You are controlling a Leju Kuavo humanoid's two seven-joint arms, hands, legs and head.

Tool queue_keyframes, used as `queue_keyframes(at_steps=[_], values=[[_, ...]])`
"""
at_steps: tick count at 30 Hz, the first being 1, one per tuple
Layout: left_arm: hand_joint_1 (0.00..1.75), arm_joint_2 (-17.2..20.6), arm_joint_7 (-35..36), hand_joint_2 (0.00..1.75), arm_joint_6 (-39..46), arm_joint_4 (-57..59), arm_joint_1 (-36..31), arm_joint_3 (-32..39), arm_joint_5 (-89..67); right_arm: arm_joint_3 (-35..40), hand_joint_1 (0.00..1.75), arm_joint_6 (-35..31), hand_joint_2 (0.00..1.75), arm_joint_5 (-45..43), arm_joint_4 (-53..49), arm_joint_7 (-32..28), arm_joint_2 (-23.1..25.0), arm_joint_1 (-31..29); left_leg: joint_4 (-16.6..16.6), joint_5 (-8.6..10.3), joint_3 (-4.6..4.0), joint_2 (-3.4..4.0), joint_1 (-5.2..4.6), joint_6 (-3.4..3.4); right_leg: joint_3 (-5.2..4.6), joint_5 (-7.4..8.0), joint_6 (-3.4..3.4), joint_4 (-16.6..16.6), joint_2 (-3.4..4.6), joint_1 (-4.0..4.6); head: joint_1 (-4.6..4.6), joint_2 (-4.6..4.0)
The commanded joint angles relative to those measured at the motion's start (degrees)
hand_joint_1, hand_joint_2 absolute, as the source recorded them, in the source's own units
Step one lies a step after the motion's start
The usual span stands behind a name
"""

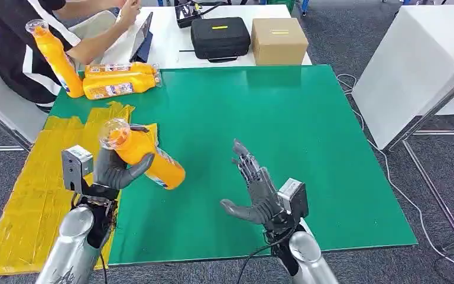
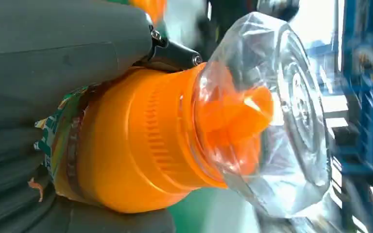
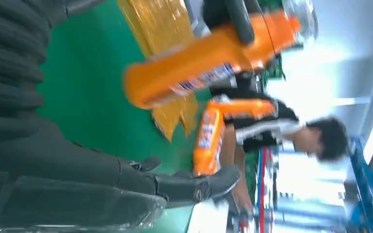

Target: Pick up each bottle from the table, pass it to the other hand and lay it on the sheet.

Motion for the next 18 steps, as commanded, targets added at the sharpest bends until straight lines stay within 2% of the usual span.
queue_keyframes(at_steps=[1, 3, 8, 12, 18], values=[[1.75, 3.49, 1.31, 1.75, 16.9, -2.92, 0.97, 2.34, -30.81, -0.8, 0.0, 6.95, 1.75, 2.03, 2.41, -0.87, -2.6, -1.85, -0.03, -0.09, 0.17, 0.1, 0.05, -0.17, 0.17, -0.04, -0.05, -0.06, 0.1, 0.04, 0.0, 0.02], [1.75, 3.91, 1.72, 1.75, 19.93, -3.42, 2.07, 2.46, -38.26, -0.05, 0.0, 7.65, 1.75, 2.8, 2.33, -0.96, -2.52, -2.33, -0.05, -0.09, 0.2, 0.23, 0.04, -0.17, 0.17, -0.02, -0.05, -0.07, 0.21, 0.03, 0.0, 0.02], [1.75, 3.78, 1.63, 1.75, 20.04, -3.44, 2.41, 2.63, -38.46, 0.1, 0.0, 7.68, 1.75, 2.94, 2.14, -0.92, -2.38, -2.39, -0.03, -0.02, 0.06, 0.07, 0.02, -0.11, 0.06, 0.0, -0.03, -0.04, 0.07, 0.03, 0.0, 0.02], [1.75, 4.17, 5.84, 1.75, 26.78, -1.8, 3.14, 1.37, -56.63, 1.19, 0.0, 7.96, 1.75, 5.42, 1.52, -0.76, -1.52, -3.55, -0.03, -0.06, 0.14, 0.13, 0.03, -0.16, 0.12, -0.02, -0.04, -0.03, 0.12, 0.02, 0.0, 0.0], [1.75, 2.79, 13.48, 1.75, 27.39, 2.46, 1.66, 0.38, -78.96, 1.73, 0.0, 7.19, 1.75, 6.97, 5.51, 0.87, 0.74, -9.77, -0.02, -0.03, 0.1, 0.13, 0.01, -0.14, 0.08, 0.0, -0.04, 0.0, 0.13, 0.01, 0.0, 0.0]])
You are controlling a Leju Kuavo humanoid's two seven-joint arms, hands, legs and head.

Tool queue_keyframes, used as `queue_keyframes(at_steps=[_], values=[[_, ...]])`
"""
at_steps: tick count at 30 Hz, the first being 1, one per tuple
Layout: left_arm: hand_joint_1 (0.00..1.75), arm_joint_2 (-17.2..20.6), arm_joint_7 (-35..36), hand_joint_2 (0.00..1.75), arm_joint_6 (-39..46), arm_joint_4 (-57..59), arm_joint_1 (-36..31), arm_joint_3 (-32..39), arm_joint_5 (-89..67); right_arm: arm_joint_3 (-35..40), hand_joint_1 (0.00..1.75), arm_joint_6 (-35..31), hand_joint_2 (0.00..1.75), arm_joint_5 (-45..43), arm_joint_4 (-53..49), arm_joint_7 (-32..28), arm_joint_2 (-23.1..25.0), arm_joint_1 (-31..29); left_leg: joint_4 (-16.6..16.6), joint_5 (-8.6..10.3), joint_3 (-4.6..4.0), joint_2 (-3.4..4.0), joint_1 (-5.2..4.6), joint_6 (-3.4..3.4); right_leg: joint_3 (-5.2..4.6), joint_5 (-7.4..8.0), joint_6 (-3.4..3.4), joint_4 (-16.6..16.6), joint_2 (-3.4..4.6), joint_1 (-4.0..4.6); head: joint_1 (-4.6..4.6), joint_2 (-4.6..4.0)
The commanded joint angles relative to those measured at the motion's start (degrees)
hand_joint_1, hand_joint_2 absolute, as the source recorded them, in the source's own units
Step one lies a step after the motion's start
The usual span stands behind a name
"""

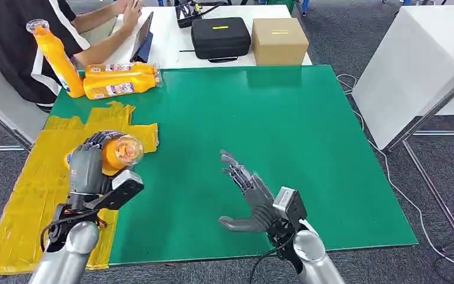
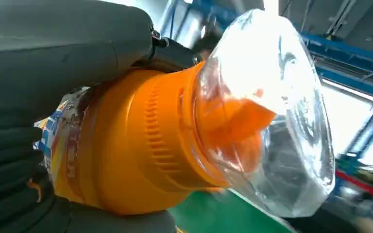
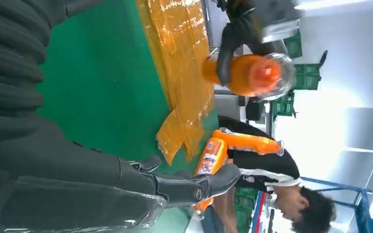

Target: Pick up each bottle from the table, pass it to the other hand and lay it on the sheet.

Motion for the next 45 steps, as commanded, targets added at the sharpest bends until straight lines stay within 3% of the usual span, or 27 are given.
queue_keyframes(at_steps=[1, 3, 10, 18, 24, 35, 38, 41, 42, 43, 45], values=[[1.75, 0.01, 8.5, 1.75, 0.12, 6.94, -2.55, -1.33, -23.45, 1.72, 0.0, -1.12, 1.75, 1.72, 5.93, 1.81, 1.98, -8.94, -0.02, -0.06, 0.2, 0.19, 0.03, -0.21, 0.15, -0.01, -0.06, -0.02, 0.17, 0.02, 0.0, 0.0], [1.75, -0.32, 10.05, 1.75, -1.07, 8.29, -2.79, -1.09, -27.54, 1.4, 0.0, -5.12, 1.75, 5.76, 5.54, 3.08, 2.32, -9.07, -0.03, -0.02, 0.13, 0.1, 0.04, -0.14, 0.1, 0.01, -0.04, -0.05, 0.07, 0.04, 0.0, 0.0], [1.71, -1.64, 10.12, 1.75, -6.59, 17.94, -6.04, 1.36, -26.92, 0.76, 0.0, -8.68, 1.75, 12.12, 3.43, 5.13, 3.67, -7.08, -0.04, -0.01, 0.13, -0.02, 0.03, -0.11, 0.12, -0.02, -0.03, -0.06, -0.04, 0.01, 0.0, 0.0], [1.54, -2.47, 10.69, 1.75, -9.59, 25.15, -8.69, 2.54, -26.33, -0.05, 0.0, -8.22, 1.75, 12.93, 3.05, 5.55, 4.19, -6.6, -0.03, 0.01, 0.08, -0.05, 0.03, -0.1, 0.08, -0.01, -0.03, -0.05, -0.07, 0.02, 0.0, 0.0], [1.61, -3.31, 10.21, 1.75, -10.43, 31.16, -10.78, 4.18, -23.73, -0.4, 0.0, -8.15, 1.75, 13.86, 3.06, 5.9, 4.47, -6.23, -0.03, -0.02, 0.19, -0.05, 0.05, -0.17, 0.22, -0.04, -0.04, -0.07, -0.08, 0.03, 0.0, 0.0], [1.48, -3.84, 11.35, 1.75, -11.14, 36.3, -12.41, 5.31, -23.4, -0.09, 0.0, -8.13, 1.75, 14.71, 3.59, 6.15, 5.01, -6.2, -0.04, -0.03, 0.21, 0.05, 0.05, -0.17, 0.21, -0.02, -0.05, -0.08, 0.01, 0.04, 0.0, 0.0], [1.69, -4.11, 11.93, 1.75, -13.05, 39.22, -13.32, 5.69, -24.29, -0.18, 0.0, -8.1, 1.75, 14.82, 3.85, 6.21, 5.39, -6.2, -0.06, -0.02, 0.22, 0.05, 0.03, -0.12, 0.19, -0.02, -0.04, -0.07, 0.0, 0.01, 0.0, 0.0], [1.5, -4.29, 12.59, 1.75, -14.37, 41.57, -14.3, 5.97, -25.05, -0.15, 0.0, -8.11, 1.75, 15.04, 3.6, 6.29, 5.35, -5.73, -0.05, -0.01, 0.21, 0.06, 0.02, -0.09, 0.17, -0.01, -0.02, -0.05, 0.01, 0.01, 0.0, 0.0], [1.15, -4.25, 12.75, 1.75, -15.73, 42.95, -14.93, 5.76, -25.84, -0.15, 0.0, -8.1, 1.75, 15.06, 3.26, 6.29, 5.15, -5.33, -0.07, -0.03, 0.29, 0.07, 0.06, -0.16, 0.27, -0.01, -0.05, -0.1, 0.01, 0.05, 0.0, 0.0], [0.99, -4.23, 12.75, 1.75, -16.14, 43.27, -15.06, 5.66, -26.04, -0.14, 0.0, -8.07, 1.75, 15.05, 3.21, 6.28, 5.1, -5.24, -0.08, -0.02, 0.29, 0.05, 0.03, -0.14, 0.26, -0.02, -0.04, -0.09, -0.01, 0.02, 0.0, 0.02], [0.99, -4.21, 12.76, 1.75, -16.18, 43.39, -15.06, 5.58, -26.15, -0.13, 0.0, -8.03, 1.75, 15.03, 3.21, 6.25, 5.02, -5.1, -0.07, -0.03, 0.31, 0.04, 0.05, -0.16, 0.28, -0.03, -0.04, -0.09, -0.03, 0.03, 0.0, 0.0]])
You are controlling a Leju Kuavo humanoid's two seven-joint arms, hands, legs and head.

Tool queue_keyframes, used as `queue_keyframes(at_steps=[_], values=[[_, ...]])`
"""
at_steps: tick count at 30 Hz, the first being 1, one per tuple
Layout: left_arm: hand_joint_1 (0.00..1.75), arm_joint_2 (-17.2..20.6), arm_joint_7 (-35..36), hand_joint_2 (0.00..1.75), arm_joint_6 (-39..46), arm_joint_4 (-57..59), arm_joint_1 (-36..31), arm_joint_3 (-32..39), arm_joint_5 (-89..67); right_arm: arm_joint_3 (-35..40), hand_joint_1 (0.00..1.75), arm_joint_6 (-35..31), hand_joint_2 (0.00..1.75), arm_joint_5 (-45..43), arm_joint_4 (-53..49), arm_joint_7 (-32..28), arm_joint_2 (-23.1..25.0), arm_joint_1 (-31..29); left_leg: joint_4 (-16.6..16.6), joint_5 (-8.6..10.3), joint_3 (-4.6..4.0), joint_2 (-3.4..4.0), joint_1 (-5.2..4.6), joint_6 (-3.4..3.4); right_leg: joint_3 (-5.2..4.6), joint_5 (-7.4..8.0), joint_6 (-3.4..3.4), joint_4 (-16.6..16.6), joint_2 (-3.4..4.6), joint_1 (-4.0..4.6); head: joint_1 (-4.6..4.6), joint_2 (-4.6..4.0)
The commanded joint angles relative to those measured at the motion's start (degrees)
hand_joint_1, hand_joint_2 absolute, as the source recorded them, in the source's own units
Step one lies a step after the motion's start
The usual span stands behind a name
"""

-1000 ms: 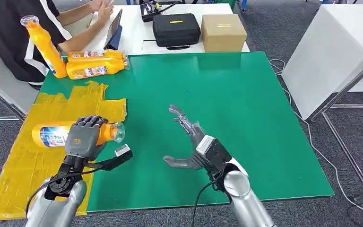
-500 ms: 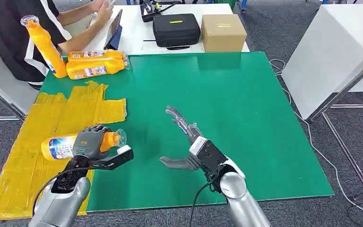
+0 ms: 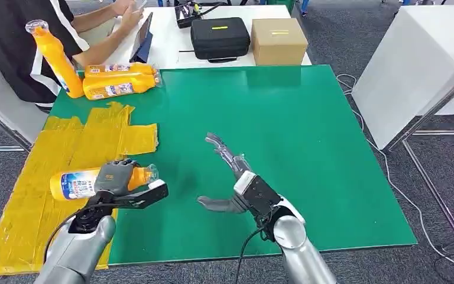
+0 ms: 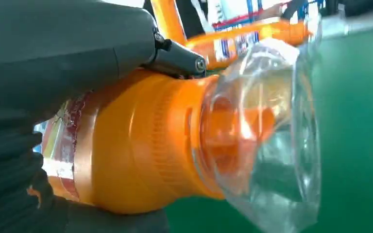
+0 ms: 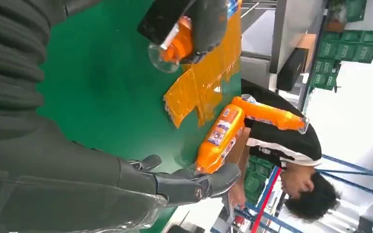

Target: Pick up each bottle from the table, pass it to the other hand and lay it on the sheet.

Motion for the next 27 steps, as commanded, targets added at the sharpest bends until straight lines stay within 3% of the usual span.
queue_keyframes(at_steps=[1, 3, 4, 5, 6, 15, 27], values=[[0.99, -0.84, 0.84, 1.75, -3.09, 10.68, -3.49, 1.91, -1.21, -0.46, 0.0, 0.17, 1.75, 0.09, 1.9, 0.18, -0.41, 0.11, -0.08, -0.05, 0.22, 0.01, 0.03, -0.16, 0.25, -0.04, -0.04, -0.11, -0.01, 0.02, 0.02, 0.02], [0.99, -0.84, 0.84, 1.75, -3.09, 10.68, -3.49, 1.91, -1.21, -0.46, 0.0, 0.17, 1.75, 0.09, 1.9, 0.18, -0.41, 0.11, -0.06, -0.03, 0.17, 0.03, 0.03, -0.12, 0.2, -0.01, -0.03, -0.09, 0.03, 0.02, 0.02, 0.0], [0.51, -0.84, 0.84, 1.75, -3.09, 10.68, -3.49, 1.91, -1.21, -0.46, 0.0, 0.17, 1.75, 0.09, 1.9, 0.18, -0.41, 0.11, -0.06, -0.03, 0.15, 0.06, 0.01, -0.11, 0.16, -0.01, -0.02, -0.07, 0.04, 0.01, 0.0, 0.0], [0.14, -0.83, 0.97, 0.0, -4.12, 11.34, -3.77, 1.7, -1.69, -0.47, 0.0, 0.18, 1.75, 0.08, 1.87, 0.19, -0.4, 0.25, -0.07, -0.05, 0.23, 0.08, 0.03, -0.17, 0.25, -0.02, -0.04, -0.11, 0.05, 0.03, 0.02, 0.02], [0.0, -0.88, 1.08, 0.0, -4.85, 11.83, -3.92, 1.7, -1.93, -0.44, 0.0, 0.17, 1.75, 0.09, 1.84, 0.2, -0.46, 0.55, -0.08, -0.02, 0.2, 0.05, 0.02, -0.13, 0.21, -0.01, -0.04, -0.1, 0.03, 0.02, 0.02, 0.02], [0.0, -0.42, 2.78, 0.0, -7.53, 12.66, -2.37, 1.52, -3.36, 0.75, 0.0, -1.21, 1.75, 0.28, 1.04, -1.08, -1.49, 4.67, -0.13, -0.03, 0.45, -0.1, 0.01, -0.1, 0.52, 0.0, -0.02, -0.15, -0.02, 0.0, 0.04, 0.0], [0.0, -0.18, 3.2, 0.0, -8.53, 9.28, -0.32, 1.43, -3.99, 1.1, 0.0, -2.03, 1.75, 0.34, 0.73, -1.49, -2.35, 5.58, -0.18, -0.03, 0.65, 0.03, -0.01, -0.19, 0.69, 0.02, -0.05, -0.19, 0.09, 0.0, 0.02, 0.0]])
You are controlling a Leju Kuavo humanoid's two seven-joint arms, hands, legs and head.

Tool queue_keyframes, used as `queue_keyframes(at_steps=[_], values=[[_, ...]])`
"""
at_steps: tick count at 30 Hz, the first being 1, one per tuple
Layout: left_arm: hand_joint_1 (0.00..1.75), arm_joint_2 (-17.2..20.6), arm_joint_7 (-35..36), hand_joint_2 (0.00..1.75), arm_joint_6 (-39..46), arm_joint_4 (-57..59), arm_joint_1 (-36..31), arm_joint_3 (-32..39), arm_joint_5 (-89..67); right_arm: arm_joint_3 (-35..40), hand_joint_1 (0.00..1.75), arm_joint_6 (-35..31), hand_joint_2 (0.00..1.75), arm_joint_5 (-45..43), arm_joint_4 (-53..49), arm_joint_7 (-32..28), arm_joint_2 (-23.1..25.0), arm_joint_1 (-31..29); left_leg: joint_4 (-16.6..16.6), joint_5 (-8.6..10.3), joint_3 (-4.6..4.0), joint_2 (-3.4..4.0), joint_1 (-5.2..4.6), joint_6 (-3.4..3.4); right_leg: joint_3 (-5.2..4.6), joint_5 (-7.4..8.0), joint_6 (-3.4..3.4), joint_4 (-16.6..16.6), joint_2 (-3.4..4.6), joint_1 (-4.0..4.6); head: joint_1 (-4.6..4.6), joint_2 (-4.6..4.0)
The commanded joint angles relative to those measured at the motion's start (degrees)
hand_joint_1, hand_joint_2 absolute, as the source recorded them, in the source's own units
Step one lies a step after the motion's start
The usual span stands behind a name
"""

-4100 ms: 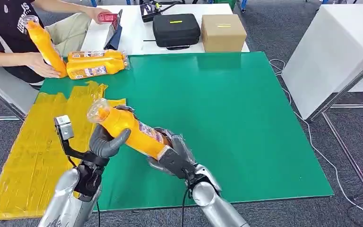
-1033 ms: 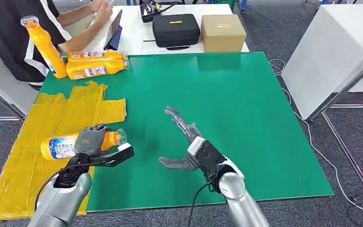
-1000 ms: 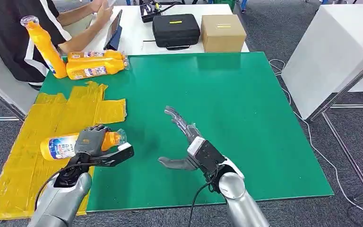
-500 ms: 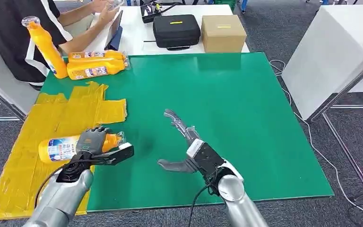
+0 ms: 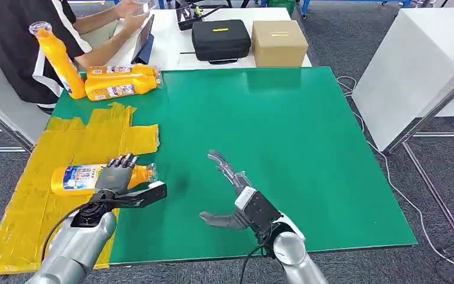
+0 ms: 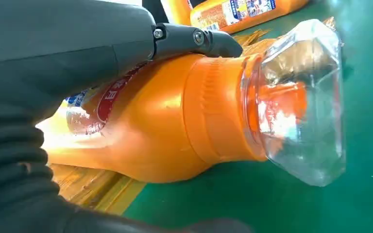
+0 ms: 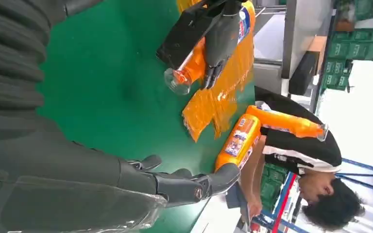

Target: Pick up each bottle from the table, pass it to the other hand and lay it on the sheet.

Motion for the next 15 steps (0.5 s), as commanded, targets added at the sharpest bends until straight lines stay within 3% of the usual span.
queue_keyframes(at_steps=[1, 6, 15], values=[[0.0, 0.04, 0.34, 0.0, -1.99, 0.49, 3.63, 0.41, -1.28, 0.99, 0.0, -1.23, 1.75, 0.11, 0.76, -0.54, -2.61, 0.47, -0.12, -0.03, 0.2, 0.15, 0.01, -0.14, 0.16, 0.01, -0.03, -0.13, 0.13, 0.0, 0.0, -0.02], [0.0, 0.83, 0.34, 0.0, -3.1, -10.25, 8.31, -3.56, -4.08, 0.57, 0.0, -2.67, 1.75, 1.27, -0.96, -0.71, -2.57, 2.75, -0.09, -0.04, 0.22, 0.11, 0.02, -0.11, 0.19, 0.01, -0.02, -0.11, 0.09, 0.01, 0.0, -0.02], [0.0, 4.5, 4.84, 0.0, -8.04, -36.53, 16.09, -17.76, -4.19, -1.98, 0.0, -2.69, 1.75, 1.49, -3.64, -0.77, -2.9, 5.52, 0.02, -0.11, 0.04, 0.04, 0.08, -0.24, 0.07, -0.07, -0.05, -0.07, 0.0, 0.05, 0.0, -0.02]])
